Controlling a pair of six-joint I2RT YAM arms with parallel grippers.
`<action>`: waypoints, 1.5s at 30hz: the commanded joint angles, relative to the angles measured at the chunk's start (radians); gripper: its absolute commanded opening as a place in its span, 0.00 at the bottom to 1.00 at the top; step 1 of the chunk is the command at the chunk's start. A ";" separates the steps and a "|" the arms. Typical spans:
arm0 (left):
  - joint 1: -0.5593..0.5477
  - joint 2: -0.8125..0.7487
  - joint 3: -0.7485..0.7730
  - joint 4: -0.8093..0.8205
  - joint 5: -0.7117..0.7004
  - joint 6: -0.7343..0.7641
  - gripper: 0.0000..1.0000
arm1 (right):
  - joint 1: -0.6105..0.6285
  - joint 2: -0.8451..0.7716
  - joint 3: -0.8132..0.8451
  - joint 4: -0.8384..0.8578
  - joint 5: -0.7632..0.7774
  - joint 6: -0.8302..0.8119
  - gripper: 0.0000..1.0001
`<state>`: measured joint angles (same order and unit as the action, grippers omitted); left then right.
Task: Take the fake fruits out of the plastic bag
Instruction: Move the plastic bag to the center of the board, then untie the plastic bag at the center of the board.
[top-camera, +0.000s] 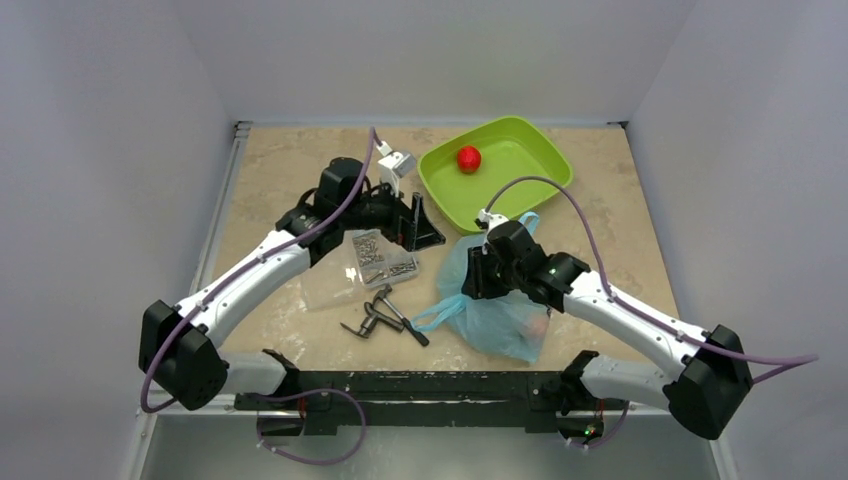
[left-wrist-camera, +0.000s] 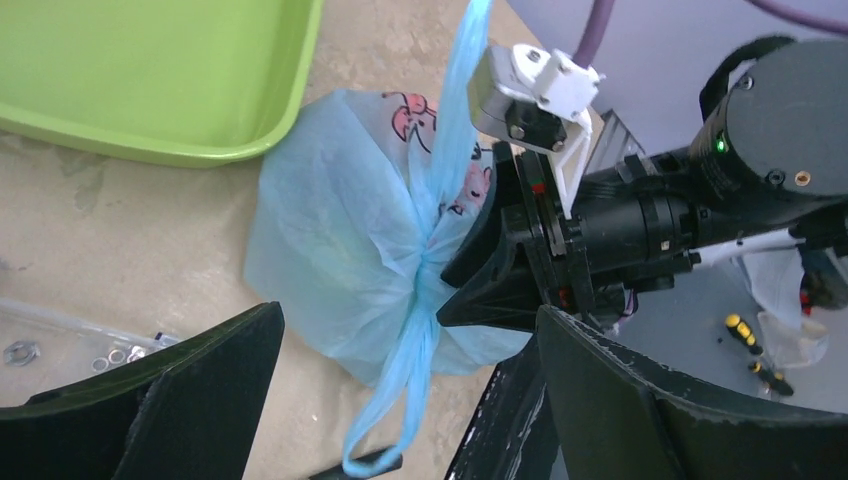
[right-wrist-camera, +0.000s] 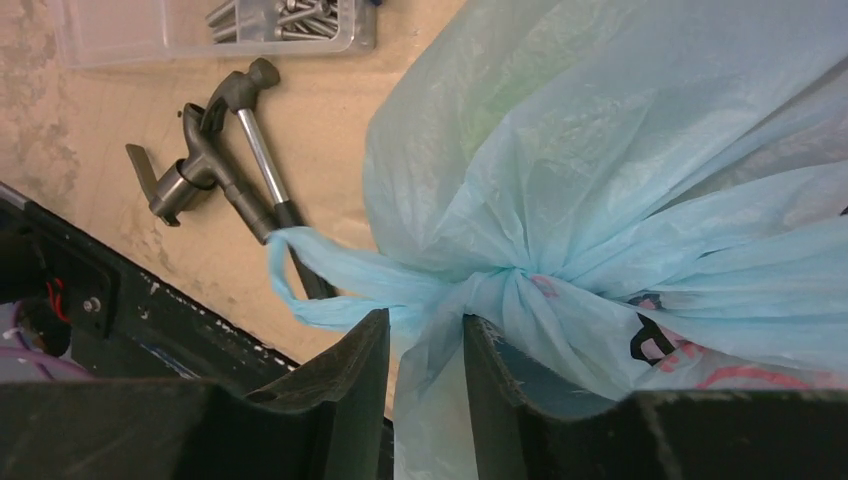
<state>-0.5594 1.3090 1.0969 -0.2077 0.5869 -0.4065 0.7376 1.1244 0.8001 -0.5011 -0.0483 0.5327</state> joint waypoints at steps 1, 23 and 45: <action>-0.076 0.032 0.074 -0.055 -0.022 0.119 0.97 | 0.009 -0.042 0.065 -0.008 0.036 0.001 0.34; -0.312 0.379 0.249 -0.191 -0.158 0.178 0.84 | 0.009 -0.220 0.002 -0.240 0.282 0.211 0.42; -0.349 0.631 0.526 -0.283 -0.133 0.138 0.70 | 0.009 -0.254 -0.056 -0.206 0.382 0.266 0.32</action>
<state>-0.8936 1.8851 1.5623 -0.4660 0.3882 -0.2512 0.7452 0.8879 0.7395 -0.7250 0.2920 0.7860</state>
